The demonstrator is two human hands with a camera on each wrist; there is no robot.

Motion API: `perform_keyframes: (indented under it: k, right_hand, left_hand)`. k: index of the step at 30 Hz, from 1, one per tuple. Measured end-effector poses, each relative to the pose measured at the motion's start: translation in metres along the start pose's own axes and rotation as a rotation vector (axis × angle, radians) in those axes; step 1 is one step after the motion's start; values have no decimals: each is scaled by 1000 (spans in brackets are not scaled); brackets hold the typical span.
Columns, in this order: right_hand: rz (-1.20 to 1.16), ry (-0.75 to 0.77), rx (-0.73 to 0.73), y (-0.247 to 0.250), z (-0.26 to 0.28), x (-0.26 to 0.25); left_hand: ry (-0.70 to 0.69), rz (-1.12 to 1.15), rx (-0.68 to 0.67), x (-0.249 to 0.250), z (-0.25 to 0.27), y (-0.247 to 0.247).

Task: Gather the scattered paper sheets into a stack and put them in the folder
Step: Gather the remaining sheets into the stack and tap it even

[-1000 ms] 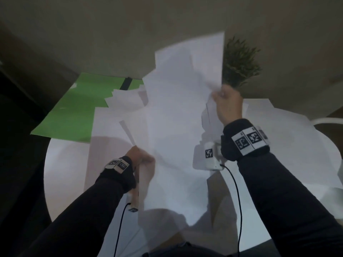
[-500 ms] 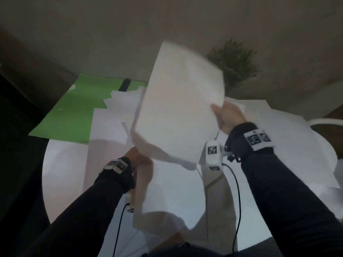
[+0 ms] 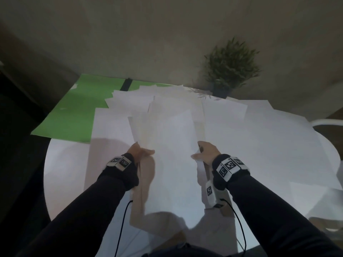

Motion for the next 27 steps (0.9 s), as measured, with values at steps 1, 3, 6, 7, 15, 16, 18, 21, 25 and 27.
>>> perform_keyframes:
  k: [1, 3, 6, 7, 15, 16, 18, 21, 25, 27]
  right_hand:
    - [-30, -6, 17, 2, -2, 2]
    - [-193, -43, 189, 13, -3, 5]
    - [-565, -100, 393, 34, -5, 11]
    - [-666, -84, 361, 40, -3, 8]
    - [-761, 230, 460, 86, 19, -53]
    - [-756, 267, 508, 91, 22, -62]
    - [-761, 328, 589, 101, 27, -76]
    - [-819, 430, 643, 108, 35, -94]
    - [-981, 527, 701, 105, 42, -106]
    - [-1039, 551, 719, 102, 42, -105]
  left_hand:
    - [-30, -28, 14, 2, -1, 0]
    - [-80, 7, -1, 8, 3, 2]
    - [-176, 103, -82, 22, 13, 8]
    - [-218, 126, -109, 27, 16, 9]
    - [-428, 50, -55, 86, 29, 1]
    - [-452, 49, -42, 95, 34, 1]
    - [-506, 82, 7, 113, 45, -3]
    - [-634, 195, 142, 134, 70, -17]
    - [-756, 318, 268, 141, 85, -31]
    - [-767, 341, 289, 140, 84, -32]
Point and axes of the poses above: each hand's wrist, its own z-axis away from the middle knuckle, its own y-axis out of the back of the hand, x = y × z, the point moved 1 cm from there along -z, towards the middle knuckle, and after that the axes turned 7 degrees about y, right-handed, at the moved point
